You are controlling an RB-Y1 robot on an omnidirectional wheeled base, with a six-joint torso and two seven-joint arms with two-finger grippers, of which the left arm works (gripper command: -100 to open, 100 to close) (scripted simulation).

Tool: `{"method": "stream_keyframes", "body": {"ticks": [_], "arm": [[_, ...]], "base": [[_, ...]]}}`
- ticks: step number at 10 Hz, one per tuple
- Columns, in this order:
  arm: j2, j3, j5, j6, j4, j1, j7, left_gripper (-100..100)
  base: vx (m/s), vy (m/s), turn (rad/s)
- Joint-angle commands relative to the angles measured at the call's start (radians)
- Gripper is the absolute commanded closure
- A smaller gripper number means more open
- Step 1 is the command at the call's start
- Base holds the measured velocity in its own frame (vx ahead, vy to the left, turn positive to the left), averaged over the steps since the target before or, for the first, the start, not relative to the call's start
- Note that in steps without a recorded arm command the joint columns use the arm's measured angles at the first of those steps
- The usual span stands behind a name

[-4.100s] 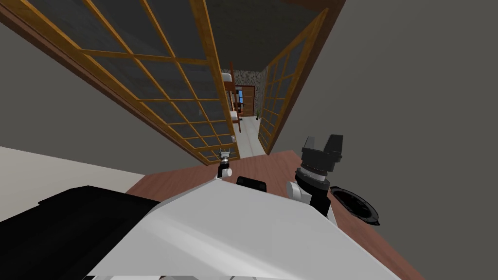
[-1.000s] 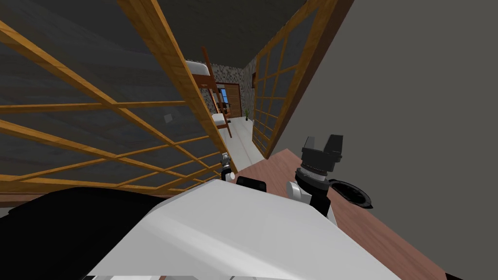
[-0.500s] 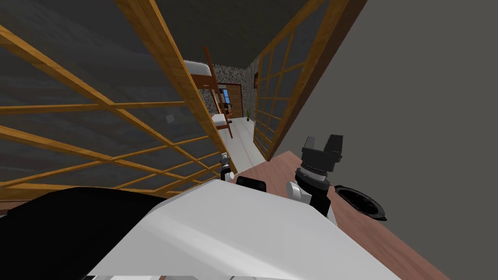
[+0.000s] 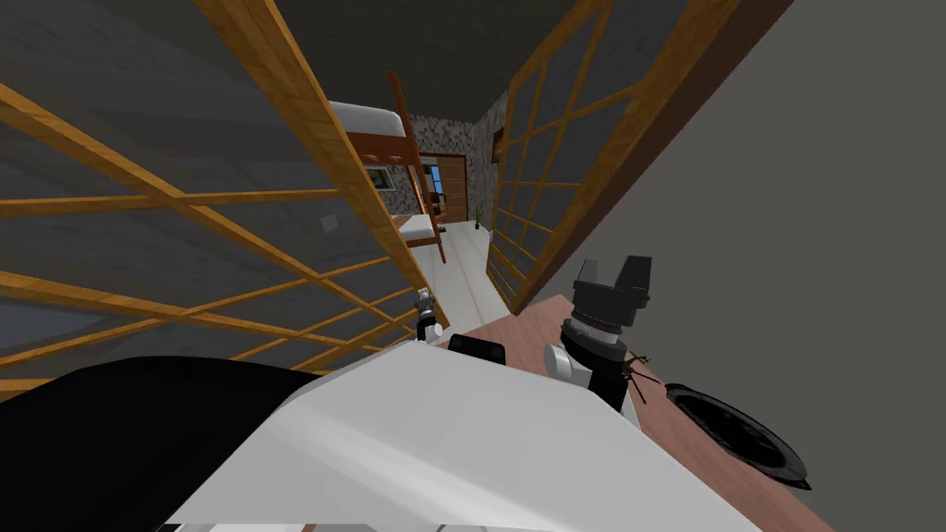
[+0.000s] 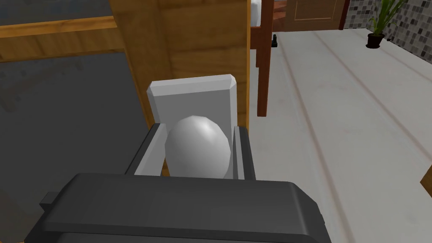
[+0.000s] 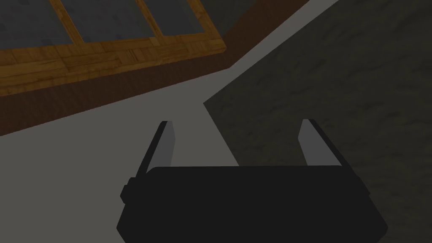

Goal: Push the door open

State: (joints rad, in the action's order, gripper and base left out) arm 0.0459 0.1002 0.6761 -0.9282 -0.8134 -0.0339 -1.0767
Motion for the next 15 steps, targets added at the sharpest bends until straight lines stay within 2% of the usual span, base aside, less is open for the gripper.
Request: {"method": "stream_keyframes", "body": {"ticks": [1,3,5,8,9,12,14,15], "arm": [[0.014,0.032,-0.004,-0.017,0.010,0.008,-0.001,100],[0.015,0.052,-0.008,-0.016,0.018,0.018,-0.002,100],[0.015,0.052,-0.008,-0.016,0.018,0.018,-0.002,100],[0.011,0.080,-0.014,-0.015,0.030,0.032,-0.004,100],[0.011,0.080,-0.014,-0.015,0.030,0.032,-0.004,100],[0.000,0.114,-0.021,-0.013,0.044,0.050,-0.006,100],[-0.003,0.121,-0.023,-0.013,0.047,0.053,-0.006,100],[-0.014,0.141,-0.027,-0.012,0.055,0.063,-0.007,100]], "base": [[0.218,0.051,0.163],[0.165,0.068,0.106],[0.069,0.024,0.043],[0.101,0.016,0.112],[0.067,0.033,0.053],[0.132,0.036,0.121],[0.131,0.023,0.074],[0.151,0.044,0.152]]}}
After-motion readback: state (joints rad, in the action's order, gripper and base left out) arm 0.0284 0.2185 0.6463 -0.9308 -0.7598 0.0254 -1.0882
